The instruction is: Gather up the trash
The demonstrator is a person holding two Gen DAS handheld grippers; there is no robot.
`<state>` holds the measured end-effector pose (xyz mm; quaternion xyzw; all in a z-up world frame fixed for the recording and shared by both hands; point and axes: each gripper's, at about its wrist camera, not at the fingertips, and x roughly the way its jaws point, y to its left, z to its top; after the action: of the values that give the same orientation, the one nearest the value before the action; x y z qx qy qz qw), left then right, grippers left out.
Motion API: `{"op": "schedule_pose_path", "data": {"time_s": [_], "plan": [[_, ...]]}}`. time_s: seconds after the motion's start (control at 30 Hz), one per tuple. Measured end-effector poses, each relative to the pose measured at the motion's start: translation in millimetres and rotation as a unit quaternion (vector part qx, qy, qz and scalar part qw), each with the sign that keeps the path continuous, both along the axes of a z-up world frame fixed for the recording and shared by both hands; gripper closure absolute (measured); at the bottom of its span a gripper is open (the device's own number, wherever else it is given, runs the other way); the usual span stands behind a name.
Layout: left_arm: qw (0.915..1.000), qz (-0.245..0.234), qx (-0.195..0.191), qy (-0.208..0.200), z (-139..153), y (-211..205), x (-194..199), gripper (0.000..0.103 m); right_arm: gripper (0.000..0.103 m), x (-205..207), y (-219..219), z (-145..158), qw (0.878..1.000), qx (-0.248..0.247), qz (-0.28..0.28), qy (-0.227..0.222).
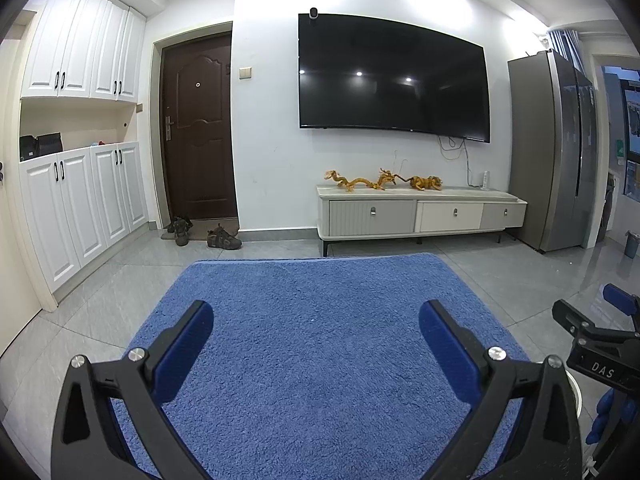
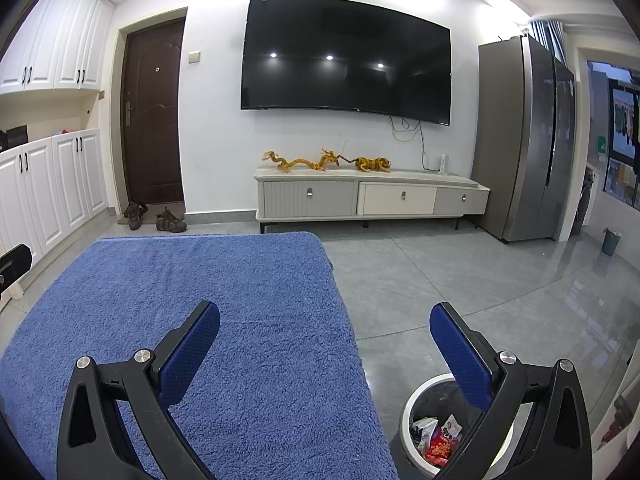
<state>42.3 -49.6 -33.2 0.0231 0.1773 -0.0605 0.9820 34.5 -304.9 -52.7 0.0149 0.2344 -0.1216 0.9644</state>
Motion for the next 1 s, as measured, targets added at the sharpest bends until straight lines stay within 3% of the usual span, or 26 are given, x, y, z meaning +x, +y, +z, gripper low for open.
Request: {"op": "schedule_pose_path", "data": {"time_s": [1.0], "plan": [[0.9999, -0.003, 0.010, 0.007, -3.4, -0.8, -3.2, 0.000, 0.000, 2.1, 2.6, -0.8, 1.000, -0.001, 0.009, 0.002]]}}
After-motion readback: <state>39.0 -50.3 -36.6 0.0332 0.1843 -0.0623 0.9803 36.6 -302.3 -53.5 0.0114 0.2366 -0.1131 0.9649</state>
